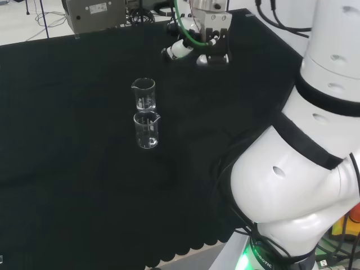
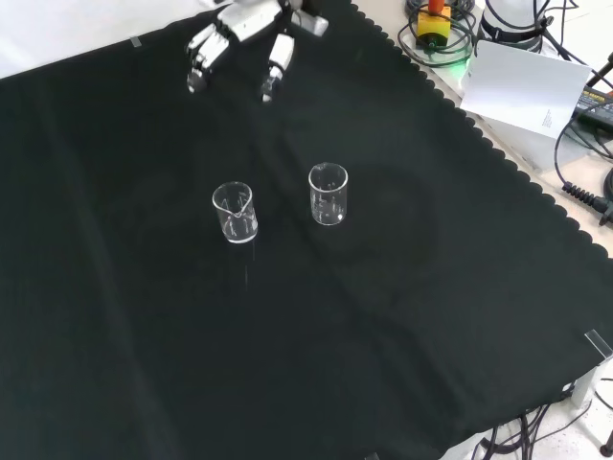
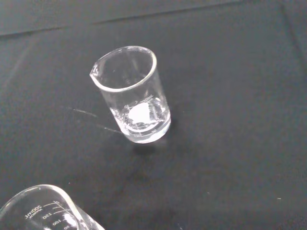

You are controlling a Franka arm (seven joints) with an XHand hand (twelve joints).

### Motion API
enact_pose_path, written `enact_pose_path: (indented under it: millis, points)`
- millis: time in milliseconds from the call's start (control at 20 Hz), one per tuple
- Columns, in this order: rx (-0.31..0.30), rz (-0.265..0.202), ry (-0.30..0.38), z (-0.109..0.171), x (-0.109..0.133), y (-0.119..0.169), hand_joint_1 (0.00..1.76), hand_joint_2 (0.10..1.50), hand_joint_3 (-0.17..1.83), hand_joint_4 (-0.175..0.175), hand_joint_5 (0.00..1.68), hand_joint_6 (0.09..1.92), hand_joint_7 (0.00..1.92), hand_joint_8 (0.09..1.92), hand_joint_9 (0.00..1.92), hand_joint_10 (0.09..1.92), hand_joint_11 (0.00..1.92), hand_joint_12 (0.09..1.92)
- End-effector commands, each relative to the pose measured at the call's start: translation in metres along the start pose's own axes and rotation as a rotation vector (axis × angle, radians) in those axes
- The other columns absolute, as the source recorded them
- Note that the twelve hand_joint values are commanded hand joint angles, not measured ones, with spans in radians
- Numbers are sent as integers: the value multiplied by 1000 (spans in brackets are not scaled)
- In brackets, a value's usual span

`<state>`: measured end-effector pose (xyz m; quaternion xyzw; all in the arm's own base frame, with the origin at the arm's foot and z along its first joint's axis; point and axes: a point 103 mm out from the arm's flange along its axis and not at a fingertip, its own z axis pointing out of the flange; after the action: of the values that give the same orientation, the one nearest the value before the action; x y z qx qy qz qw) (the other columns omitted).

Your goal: Pick up the beaker on the right.

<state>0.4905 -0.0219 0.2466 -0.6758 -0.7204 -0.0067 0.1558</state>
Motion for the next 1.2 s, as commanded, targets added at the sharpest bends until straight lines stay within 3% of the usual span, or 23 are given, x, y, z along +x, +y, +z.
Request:
enact_pose_path:
  millis: [50,200,350,500,1000,1200]
  points:
    - [20,-79,94,40,-8,47,747,981,-142,-28,404,87,194,643,371,701,85,1417]
    - [47,-99,117,50,-12,52,751,974,-156,-30,432,87,189,643,350,689,73,1410]
    - [77,-136,200,64,-15,56,752,968,-173,-31,439,87,160,636,316,676,46,1408]
    - [68,-166,238,78,-15,58,753,949,-175,-29,432,87,106,618,212,647,7,1351]
    - [113,-198,294,107,-16,71,785,904,-175,-30,381,87,81,609,189,654,0,1307]
    - [124,-218,349,116,-20,77,788,884,-175,-29,355,87,46,593,155,649,0,1268]
